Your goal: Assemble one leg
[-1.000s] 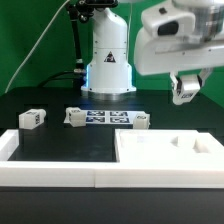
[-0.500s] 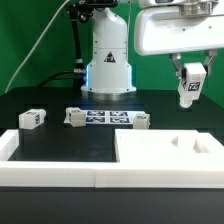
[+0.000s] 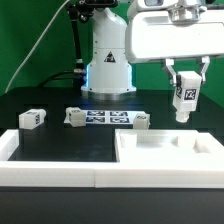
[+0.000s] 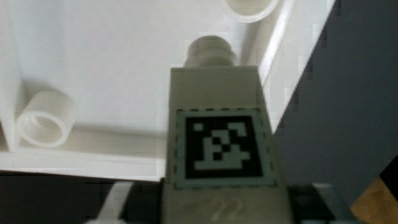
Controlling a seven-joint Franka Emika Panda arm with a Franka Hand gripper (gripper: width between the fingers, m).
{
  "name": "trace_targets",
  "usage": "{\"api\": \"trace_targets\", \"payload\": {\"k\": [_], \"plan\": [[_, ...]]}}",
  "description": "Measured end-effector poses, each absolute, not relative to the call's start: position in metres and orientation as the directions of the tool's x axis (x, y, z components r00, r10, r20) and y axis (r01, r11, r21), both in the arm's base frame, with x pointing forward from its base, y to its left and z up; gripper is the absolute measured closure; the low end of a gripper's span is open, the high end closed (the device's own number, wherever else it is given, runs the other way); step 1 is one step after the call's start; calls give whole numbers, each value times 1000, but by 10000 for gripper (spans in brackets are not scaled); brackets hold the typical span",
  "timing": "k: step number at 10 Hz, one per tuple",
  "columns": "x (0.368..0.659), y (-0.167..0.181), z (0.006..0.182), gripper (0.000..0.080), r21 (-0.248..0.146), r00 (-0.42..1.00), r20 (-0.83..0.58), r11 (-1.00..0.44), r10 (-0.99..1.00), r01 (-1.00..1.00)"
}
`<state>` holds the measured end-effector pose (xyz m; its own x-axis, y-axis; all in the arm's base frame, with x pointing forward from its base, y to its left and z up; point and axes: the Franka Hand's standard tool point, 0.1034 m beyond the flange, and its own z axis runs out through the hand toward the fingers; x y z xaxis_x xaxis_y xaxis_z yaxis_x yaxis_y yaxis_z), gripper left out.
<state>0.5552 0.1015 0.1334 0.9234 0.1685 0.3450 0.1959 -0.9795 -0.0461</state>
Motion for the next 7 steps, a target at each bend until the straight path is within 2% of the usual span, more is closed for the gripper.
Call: {"api": "trace_targets", "payload": {"k": [4,5,7], "plan": [[554,100,127,507,-40,923,335,-976,190,215],[562,98,121,506,-35,920,327,-970,215,239],[599,104,116,506,-41,910,353,-968,217,246]]}}
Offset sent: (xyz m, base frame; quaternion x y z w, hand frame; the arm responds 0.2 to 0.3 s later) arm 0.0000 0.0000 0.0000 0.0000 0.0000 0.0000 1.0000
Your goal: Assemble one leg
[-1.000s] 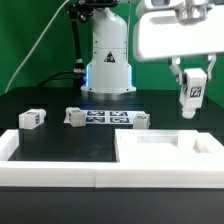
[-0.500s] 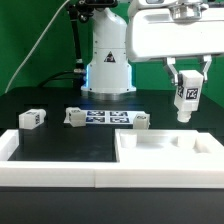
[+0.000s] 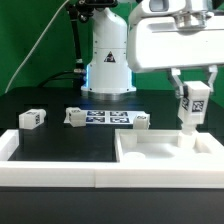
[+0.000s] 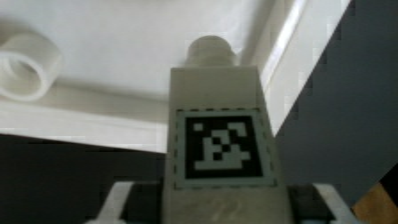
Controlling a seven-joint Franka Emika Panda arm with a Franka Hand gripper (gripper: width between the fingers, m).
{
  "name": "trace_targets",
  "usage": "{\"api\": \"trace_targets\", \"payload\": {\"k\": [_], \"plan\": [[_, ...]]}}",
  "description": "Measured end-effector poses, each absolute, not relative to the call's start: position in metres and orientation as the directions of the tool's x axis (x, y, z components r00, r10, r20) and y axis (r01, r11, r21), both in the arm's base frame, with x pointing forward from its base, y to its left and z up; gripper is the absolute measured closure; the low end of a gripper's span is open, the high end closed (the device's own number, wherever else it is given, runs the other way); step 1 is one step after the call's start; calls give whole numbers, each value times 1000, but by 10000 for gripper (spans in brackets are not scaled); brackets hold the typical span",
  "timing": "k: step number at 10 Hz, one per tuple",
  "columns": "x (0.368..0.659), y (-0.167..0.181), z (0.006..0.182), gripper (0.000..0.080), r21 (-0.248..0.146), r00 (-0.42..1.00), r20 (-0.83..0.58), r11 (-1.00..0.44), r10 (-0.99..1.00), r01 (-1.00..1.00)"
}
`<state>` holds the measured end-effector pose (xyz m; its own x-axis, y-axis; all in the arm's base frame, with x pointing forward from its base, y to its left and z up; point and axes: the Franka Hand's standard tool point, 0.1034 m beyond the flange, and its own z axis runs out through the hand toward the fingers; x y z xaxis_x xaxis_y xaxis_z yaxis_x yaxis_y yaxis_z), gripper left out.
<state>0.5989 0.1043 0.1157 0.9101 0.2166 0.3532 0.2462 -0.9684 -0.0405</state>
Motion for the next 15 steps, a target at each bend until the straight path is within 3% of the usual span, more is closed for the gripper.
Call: {"api": "trace_targets", "payload": {"k": [3,5,11,15], "plan": [[639,112,102,506,-54,904,373,-968,208,245],[650,119,97,506,-59,896,399,-970,194,236],[632,123,105,506,-45,881,425,-968,207,249],[619,119,97,506,-40,884,416,-967,212,251]]}}
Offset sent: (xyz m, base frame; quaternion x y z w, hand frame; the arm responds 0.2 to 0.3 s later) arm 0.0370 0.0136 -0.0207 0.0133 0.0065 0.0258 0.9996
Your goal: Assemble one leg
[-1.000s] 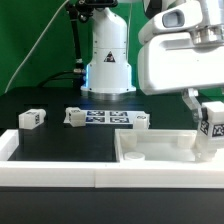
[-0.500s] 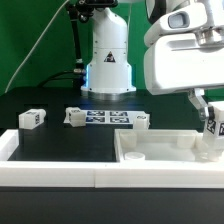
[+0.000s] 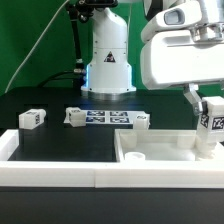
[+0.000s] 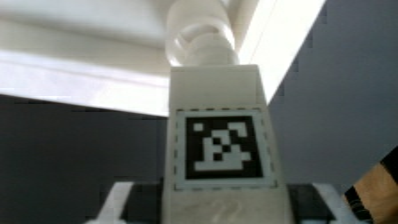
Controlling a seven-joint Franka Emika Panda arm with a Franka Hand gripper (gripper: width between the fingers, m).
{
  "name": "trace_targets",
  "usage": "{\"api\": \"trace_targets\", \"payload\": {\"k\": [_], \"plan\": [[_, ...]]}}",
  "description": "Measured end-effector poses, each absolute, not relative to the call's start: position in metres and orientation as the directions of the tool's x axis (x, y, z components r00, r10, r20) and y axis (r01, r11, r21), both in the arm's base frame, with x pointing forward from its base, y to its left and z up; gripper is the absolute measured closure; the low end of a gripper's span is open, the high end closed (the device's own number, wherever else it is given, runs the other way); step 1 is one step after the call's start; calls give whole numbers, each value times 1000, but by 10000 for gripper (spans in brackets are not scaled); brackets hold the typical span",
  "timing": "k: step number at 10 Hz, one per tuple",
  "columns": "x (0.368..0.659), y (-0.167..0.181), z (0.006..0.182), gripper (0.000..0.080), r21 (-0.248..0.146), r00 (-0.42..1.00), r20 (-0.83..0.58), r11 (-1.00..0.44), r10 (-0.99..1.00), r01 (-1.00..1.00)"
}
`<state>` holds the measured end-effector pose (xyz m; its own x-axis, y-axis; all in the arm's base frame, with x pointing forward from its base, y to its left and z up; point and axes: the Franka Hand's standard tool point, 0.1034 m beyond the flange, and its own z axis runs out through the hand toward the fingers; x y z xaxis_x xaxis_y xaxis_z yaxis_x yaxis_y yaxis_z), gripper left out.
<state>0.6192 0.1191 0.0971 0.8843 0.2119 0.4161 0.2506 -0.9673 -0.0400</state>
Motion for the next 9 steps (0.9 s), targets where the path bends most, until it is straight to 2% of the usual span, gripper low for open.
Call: {"api": "trace_targets", "payload": {"k": [3,6,9], "plan": [[622,119,95,506,-36,874,440,-968,207,248],[621,118,80,506,-35,870,450,-969,203,244],[619,118,80,506,-20,828,526,-971,192,237]]}}
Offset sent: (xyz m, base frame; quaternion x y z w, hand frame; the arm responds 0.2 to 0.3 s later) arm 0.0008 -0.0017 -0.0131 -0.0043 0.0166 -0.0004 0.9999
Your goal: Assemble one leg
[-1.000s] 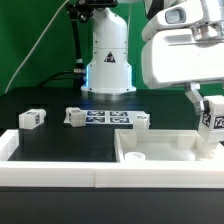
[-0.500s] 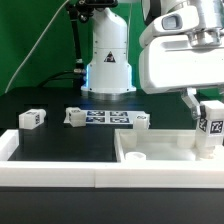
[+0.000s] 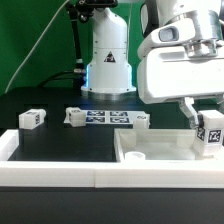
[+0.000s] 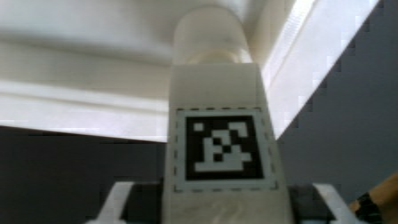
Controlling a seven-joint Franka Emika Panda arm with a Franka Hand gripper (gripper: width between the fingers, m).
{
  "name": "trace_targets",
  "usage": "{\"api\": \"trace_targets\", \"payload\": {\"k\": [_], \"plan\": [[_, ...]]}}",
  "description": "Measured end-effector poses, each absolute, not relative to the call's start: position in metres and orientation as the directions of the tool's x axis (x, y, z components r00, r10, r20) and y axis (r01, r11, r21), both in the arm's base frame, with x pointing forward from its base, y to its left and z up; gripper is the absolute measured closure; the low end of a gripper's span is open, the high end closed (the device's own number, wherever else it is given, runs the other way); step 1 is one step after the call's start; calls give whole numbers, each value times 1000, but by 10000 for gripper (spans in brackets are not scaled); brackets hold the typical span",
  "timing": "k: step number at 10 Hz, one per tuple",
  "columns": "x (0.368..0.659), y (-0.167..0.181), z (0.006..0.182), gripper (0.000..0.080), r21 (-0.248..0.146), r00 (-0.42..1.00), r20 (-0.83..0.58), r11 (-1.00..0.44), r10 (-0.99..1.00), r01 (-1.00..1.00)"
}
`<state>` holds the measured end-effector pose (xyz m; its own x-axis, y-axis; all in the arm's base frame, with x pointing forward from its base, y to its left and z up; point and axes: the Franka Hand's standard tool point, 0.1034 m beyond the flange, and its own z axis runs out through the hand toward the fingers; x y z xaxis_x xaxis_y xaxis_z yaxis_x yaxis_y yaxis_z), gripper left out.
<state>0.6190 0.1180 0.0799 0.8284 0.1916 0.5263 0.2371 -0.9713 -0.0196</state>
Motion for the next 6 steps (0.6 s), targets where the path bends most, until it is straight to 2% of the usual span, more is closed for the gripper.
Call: {"api": "trace_targets", "payload": {"k": [1,3,4,5,6], "plan": [[620,118,80,506,-20,830,524,-971,192,237],[619,118,80,224,-20,830,523,-971,192,237],[619,118,80,224,-20,830,523,-971,192,237],[619,118,80,165,-20,830,523,-971,192,237],[619,118,80,154,-20,830,523,-971,192,237]]}}
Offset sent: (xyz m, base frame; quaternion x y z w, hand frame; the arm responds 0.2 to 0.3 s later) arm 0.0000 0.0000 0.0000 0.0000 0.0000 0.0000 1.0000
